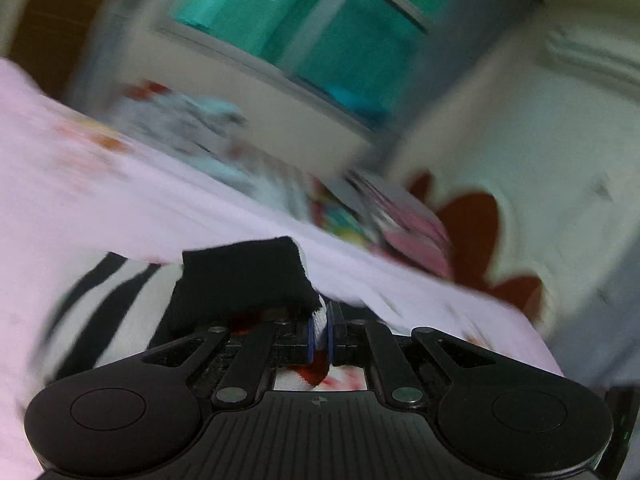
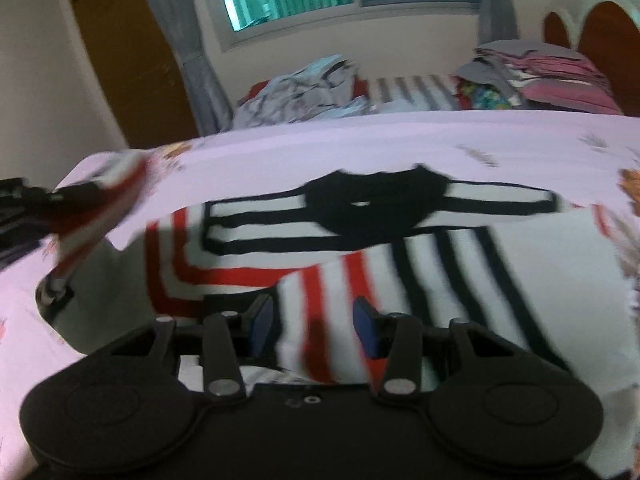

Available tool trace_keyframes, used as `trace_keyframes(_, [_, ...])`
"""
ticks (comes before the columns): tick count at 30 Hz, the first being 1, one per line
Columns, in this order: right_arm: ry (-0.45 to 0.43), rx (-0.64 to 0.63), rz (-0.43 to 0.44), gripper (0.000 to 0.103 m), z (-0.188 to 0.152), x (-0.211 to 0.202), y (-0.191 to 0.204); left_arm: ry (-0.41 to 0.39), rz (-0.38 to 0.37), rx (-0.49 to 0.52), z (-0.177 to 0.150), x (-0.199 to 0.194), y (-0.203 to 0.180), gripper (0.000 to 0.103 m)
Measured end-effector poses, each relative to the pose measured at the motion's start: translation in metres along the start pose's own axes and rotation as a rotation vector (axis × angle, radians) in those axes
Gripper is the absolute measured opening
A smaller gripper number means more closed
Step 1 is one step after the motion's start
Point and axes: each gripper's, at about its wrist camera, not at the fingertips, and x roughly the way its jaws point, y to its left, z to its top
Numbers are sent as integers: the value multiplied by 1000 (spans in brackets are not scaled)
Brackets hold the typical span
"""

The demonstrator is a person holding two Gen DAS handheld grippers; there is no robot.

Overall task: Fold small clothes
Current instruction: 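Grasp the other sleeve cuff with the left gripper and lift it, then fold the held sleeve over the sweater body with the left gripper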

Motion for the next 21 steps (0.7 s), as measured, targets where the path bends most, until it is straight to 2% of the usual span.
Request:
trace_keyframes(3, [3,36,-36,44,-6,-12,-24,135,-49,70,-26,42,-33,6])
trace_keyframes(6, [20,82,-43,46,-13,-17,-43,253,-11,163,-48,64,-51,6])
trace_keyframes(7, [22,95,-37,47,-14,-19,-47,264,-8,180,-51,63,-54,9])
trace_keyframes(9, [21,109,-19,54,-16,-20,-51,239,17,200,-50,51,-56,46])
trace_keyframes(10, [18,109,-8,59,-16,-21,-50,218,32,208,-50,38,-57,78])
trace_keyframes(11, [18,104,2,61,-16,-19,-47,177,53,219,-47,26,-51,87])
trace_keyframes(12, [19,95,13,61,-15,-18,-43,127,66,239,-44,12,-48,87])
trace_keyframes(13, [19,83,26,62,-14,-17,-38,116,74,257,-46,-2,-51,87])
trace_keyframes(16, [32,29,64,66,-14,-9,-17,96,171,265,-42,-32,-33,87])
trace_keyframes(21, [49,-66,44,67,-11,15,14,111,354,245,-51,-57,16,87])
